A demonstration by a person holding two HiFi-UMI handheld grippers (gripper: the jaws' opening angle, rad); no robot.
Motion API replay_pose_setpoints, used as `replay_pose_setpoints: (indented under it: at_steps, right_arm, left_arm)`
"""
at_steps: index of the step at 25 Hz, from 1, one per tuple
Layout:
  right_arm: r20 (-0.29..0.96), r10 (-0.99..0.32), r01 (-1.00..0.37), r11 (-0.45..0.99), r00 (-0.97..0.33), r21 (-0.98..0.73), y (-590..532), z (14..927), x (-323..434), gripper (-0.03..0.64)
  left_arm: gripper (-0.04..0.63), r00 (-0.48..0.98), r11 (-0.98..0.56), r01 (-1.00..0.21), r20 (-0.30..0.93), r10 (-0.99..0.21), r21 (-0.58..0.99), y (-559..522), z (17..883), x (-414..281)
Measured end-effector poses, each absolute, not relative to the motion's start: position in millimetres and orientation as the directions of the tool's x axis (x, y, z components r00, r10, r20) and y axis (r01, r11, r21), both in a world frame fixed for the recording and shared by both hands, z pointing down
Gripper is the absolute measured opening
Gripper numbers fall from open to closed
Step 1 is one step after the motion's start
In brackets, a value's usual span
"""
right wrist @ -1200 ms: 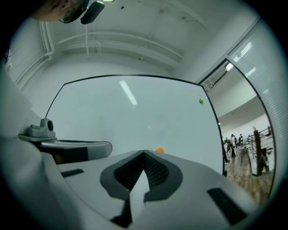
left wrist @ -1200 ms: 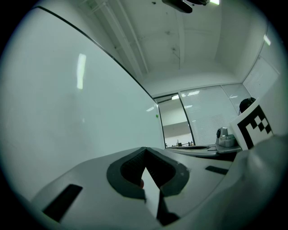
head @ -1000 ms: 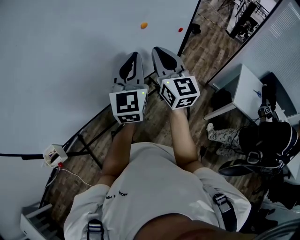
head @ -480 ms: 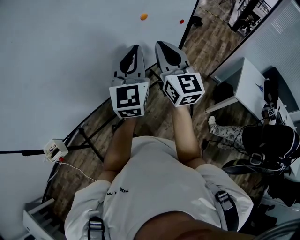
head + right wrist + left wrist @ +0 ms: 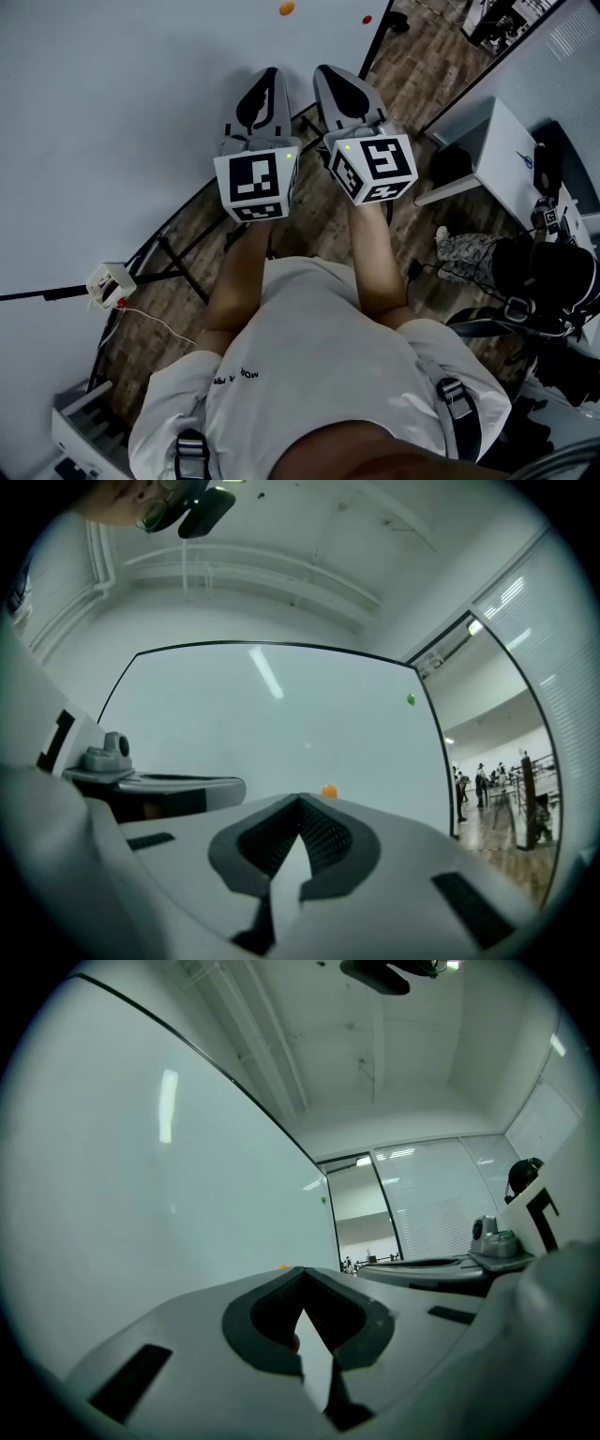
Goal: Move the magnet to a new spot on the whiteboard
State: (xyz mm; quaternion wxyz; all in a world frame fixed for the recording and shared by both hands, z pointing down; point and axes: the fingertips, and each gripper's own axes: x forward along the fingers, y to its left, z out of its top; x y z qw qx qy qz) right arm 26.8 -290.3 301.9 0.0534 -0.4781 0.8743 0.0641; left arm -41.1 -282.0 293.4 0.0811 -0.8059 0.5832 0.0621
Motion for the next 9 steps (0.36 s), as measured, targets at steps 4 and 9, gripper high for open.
replay_pose_setpoints:
  at_steps: [4,9]
  right_arm:
    - [-0.156,-0.829,-0.843,0.533,-0.537,0.065,-284,299,29,0.014]
    - [-0.157,-0.826,-0.841,0.535,-0.541,0.079,-290,310,16,0.014]
  left_arm:
    - [0.003,0.312,-0.306,-0.950,-0.201,-0.928,-0.063,-276,291,-38]
    - [0.003,0.313,-0.304,-0.950,-0.214,-0.925,-0.074,-282,300,-49]
